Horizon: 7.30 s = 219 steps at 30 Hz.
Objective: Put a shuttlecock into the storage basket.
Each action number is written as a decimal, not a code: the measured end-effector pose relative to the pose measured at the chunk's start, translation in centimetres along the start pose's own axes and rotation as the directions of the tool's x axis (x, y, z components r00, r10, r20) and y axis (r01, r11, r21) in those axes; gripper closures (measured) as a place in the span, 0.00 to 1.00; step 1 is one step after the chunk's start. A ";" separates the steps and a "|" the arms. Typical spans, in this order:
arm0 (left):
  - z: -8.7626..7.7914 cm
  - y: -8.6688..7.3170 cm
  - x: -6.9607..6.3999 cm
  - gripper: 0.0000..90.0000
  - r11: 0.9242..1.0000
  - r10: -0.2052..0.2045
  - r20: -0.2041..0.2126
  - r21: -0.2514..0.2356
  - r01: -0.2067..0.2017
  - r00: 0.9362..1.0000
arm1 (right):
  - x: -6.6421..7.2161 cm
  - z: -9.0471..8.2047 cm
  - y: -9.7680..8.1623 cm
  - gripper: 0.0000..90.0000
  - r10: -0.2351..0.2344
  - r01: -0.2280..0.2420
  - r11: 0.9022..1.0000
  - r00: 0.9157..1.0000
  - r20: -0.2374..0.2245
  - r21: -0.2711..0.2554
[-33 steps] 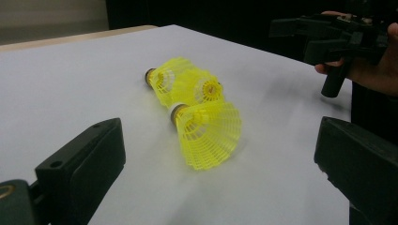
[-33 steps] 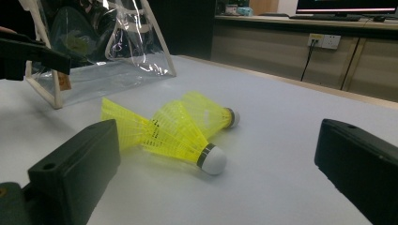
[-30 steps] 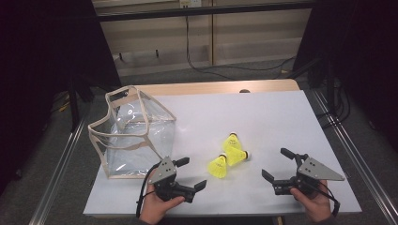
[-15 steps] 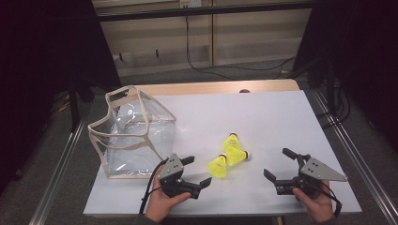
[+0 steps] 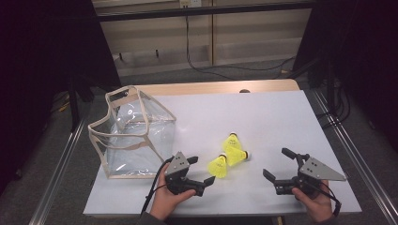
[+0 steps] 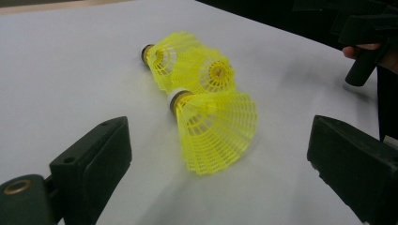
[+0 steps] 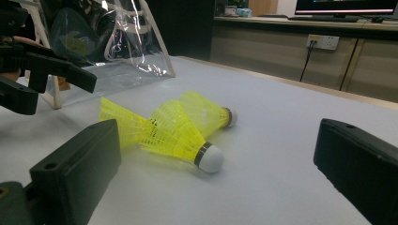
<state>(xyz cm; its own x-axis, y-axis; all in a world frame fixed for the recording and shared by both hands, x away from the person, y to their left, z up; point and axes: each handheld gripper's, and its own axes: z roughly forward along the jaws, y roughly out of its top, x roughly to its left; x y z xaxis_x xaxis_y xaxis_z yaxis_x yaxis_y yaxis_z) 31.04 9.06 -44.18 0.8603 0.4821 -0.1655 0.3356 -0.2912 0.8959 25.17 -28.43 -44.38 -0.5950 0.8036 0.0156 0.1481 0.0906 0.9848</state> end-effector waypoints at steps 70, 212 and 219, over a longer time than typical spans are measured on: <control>3.9 0.7 0.8 0.62 0.989 -0.072 -0.125 0.117 0.087 0.990 | -0.4 1.2 0.0 0.01 0.005 -0.005 1.000 1.000 -0.010 0.001; 2.8 5.5 0.0 0.95 0.958 -0.170 -0.041 0.228 0.175 0.985 | -0.1 1.4 0.5 0.01 0.003 -0.004 0.999 1.000 -0.018 -0.032; 2.1 6.4 0.2 0.95 0.957 -0.181 -0.036 0.223 0.185 0.983 | 0.0 1.4 0.5 0.01 0.004 -0.004 0.999 1.000 -0.022 -0.032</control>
<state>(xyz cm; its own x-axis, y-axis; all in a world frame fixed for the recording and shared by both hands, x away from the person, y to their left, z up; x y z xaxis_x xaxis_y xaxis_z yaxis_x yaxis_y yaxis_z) 34.17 5.53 -39.35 0.7709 0.5565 -0.3099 0.5654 -0.3738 0.7352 26.35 -27.57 -44.13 -0.6119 0.7906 0.0231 0.1254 0.0681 0.9898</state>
